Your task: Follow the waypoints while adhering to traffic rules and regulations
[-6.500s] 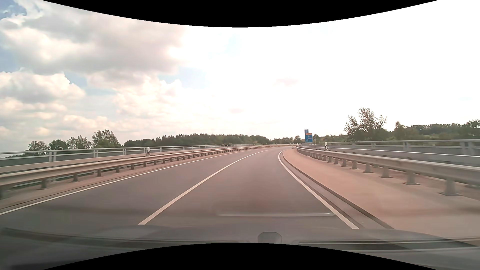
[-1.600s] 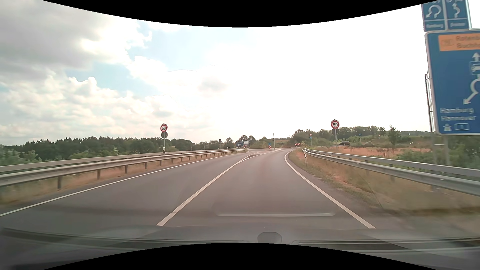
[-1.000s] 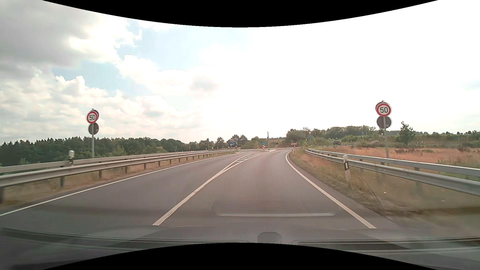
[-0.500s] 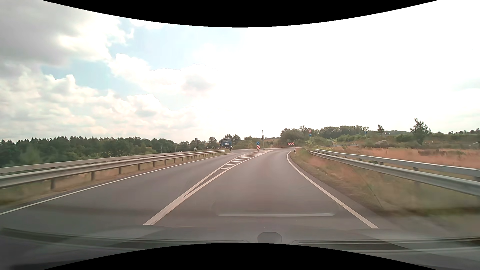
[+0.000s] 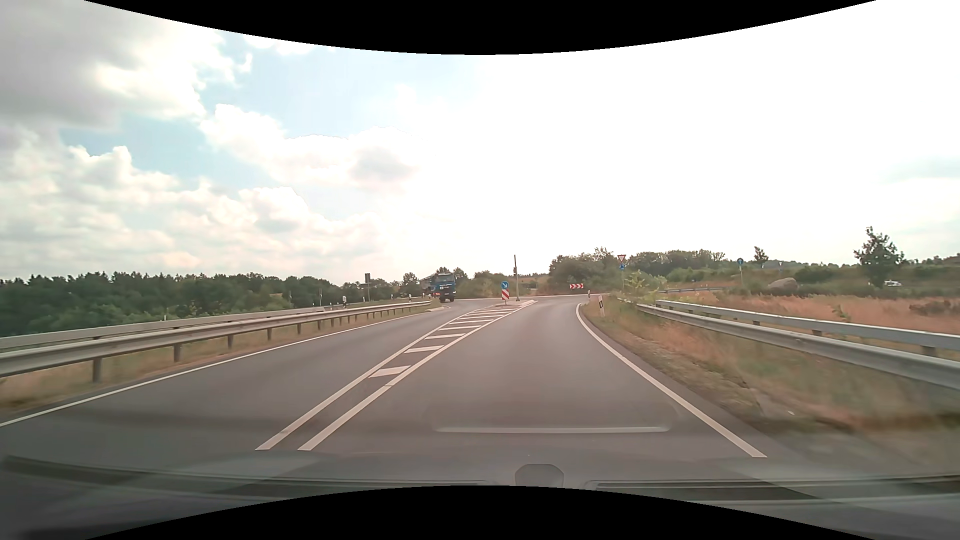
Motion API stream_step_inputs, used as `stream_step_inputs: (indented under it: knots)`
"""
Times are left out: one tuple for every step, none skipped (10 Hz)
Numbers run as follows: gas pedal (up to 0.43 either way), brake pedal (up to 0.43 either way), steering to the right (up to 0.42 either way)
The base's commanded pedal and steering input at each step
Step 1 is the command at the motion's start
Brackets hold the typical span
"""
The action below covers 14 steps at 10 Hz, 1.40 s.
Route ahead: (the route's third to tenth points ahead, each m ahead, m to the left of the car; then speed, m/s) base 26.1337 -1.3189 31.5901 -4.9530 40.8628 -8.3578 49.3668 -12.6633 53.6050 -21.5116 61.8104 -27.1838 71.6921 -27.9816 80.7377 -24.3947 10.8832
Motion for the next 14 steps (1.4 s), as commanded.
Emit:
stream_step_inputs:
  knots:
    - [0.0,0.201,0.023]
    - [0.0,0.201,0.024]
    - [0.0,0.207,0.024]
    - [0.0,0.207,0.024]
    - [0.0,0.22,0.026]
    - [0.0,0.213,0.026]
    - [0.0,0.213,0.026]
    - [0.0,0.213,0.026]
    - [0.0,0.213,0.026]
    - [0.0,0.213,0.026]
    - [0.0,0.213,0.025]
    - [0.0,0.213,0.025]
    - [0.0,0.213,0.025]
    - [0.0,0.201,0.025]
